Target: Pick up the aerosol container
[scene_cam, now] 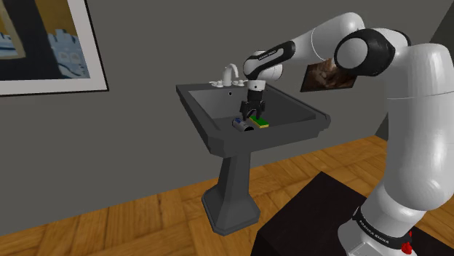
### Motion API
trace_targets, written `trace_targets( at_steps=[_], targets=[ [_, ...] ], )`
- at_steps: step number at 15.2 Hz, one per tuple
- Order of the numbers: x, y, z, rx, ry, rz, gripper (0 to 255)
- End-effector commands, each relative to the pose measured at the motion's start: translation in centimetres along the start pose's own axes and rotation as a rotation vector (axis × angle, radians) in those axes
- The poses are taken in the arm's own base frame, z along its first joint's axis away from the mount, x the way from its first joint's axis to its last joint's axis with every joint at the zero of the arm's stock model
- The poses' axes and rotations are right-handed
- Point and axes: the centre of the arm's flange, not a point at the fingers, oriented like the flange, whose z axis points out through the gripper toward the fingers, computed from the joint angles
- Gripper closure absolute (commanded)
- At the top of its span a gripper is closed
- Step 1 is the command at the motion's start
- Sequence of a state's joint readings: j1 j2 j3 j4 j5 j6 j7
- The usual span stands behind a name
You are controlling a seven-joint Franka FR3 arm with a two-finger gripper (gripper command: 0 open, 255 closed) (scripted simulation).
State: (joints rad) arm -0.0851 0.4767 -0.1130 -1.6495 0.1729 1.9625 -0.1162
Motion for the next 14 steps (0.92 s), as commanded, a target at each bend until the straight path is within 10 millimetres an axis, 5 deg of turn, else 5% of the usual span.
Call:
trace_targets(
  at_steps=[1, 4, 13, 14],
  targets=[
    [2.6, 0.5, 1.2, 0.007, -0.003, 0.002, 0],
    [5.8, 1.3, 3.1, 0.016, -0.007, 0.007, 0],
    [6.4, 1.7, 7.1, 0.016, -0.007, 0.007, 0],
    [6.4, 1.7, 7.1, 0.016, -0.007, 0.007, 255]
  ],
)
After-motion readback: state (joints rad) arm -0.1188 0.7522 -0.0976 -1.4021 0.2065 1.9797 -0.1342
